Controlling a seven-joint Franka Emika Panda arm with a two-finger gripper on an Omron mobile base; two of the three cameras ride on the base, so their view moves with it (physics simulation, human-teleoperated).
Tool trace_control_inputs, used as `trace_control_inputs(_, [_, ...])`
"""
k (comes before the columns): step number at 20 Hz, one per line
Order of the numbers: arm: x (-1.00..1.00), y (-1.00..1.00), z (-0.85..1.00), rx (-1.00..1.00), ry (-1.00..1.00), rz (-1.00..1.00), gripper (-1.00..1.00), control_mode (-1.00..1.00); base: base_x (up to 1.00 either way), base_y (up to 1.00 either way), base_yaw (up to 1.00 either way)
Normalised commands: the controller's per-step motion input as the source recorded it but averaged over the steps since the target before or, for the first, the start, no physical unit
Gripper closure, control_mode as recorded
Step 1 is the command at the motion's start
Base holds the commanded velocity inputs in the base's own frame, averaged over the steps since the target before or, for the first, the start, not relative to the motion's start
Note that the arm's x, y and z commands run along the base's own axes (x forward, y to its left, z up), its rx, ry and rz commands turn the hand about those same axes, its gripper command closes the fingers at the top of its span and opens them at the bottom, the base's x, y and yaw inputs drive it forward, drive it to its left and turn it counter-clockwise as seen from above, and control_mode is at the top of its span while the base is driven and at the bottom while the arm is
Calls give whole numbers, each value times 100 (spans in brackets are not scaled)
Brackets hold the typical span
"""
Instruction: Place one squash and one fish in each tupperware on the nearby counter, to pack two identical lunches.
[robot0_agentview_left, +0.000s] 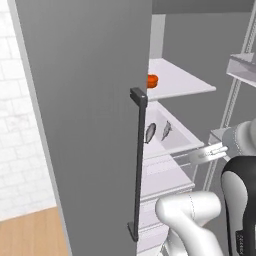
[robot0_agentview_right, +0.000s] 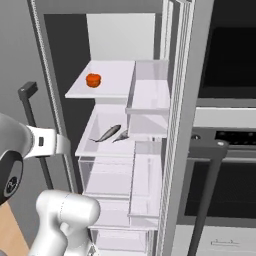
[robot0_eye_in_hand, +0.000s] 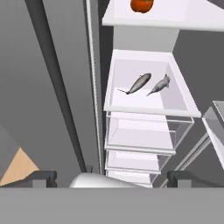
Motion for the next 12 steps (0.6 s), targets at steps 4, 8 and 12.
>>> trace_control_inputs(4, [0, 0, 0, 0, 0, 0, -100, 100, 23, -16, 16])
trace_control_inputs(8, [0, 0, 0, 0, 0, 0, -100, 100, 18, -29, 24])
trace_control_inputs(12, [0, 0, 0, 0, 0, 0, -100, 100, 16, -35, 27])
